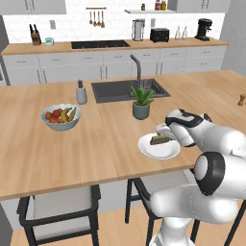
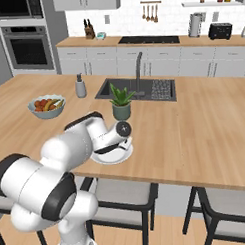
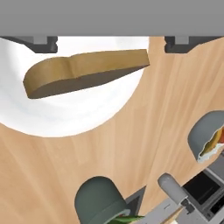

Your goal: Start the toaster. Once the lever pops up, take the bread to the plate on the dining counter.

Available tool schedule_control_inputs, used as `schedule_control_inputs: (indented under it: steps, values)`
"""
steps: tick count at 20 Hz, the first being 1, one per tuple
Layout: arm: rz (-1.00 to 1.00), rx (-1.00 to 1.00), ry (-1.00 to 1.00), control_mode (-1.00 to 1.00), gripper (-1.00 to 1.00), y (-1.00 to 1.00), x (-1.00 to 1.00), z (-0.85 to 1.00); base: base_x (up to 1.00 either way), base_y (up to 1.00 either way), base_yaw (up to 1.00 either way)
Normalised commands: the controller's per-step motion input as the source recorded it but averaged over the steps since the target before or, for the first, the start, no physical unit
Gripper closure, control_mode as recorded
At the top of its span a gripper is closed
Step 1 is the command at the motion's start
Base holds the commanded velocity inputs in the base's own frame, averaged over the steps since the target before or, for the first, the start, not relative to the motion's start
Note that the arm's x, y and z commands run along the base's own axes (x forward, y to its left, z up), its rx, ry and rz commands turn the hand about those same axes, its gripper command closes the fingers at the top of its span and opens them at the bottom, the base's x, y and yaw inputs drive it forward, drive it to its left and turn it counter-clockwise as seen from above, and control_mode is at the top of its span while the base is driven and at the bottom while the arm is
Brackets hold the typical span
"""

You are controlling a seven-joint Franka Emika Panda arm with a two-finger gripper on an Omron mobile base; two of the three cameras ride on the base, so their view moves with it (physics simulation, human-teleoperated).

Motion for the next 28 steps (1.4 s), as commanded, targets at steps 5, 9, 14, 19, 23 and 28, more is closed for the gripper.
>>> schedule_control_inputs:
  steps: [5,9,14,19,23,28]
  values:
    - [-0.06,-0.04,-0.01,-1.00,-1.00,0.00,-0.19,0.21,0.00,0.00,0.00]
    - [-0.10,-0.09,0.00,-1.00,-1.00,0.10,-0.12,0.47,0.00,0.00,0.00]
    - [-0.09,-0.16,0.07,-1.00,-1.00,0.25,-0.12,0.47,0.00,0.00,0.00]
    - [0.00,-0.28,0.12,-1.00,-1.00,0.43,-0.44,0.34,0.00,0.00,0.00]
    - [0.00,-0.24,0.12,-1.00,-1.00,0.26,-0.70,0.40,0.00,0.00,0.00]
    - [0.00,-0.08,0.03,-1.00,-1.00,0.14,-0.95,0.63,0.00,0.00,0.00]
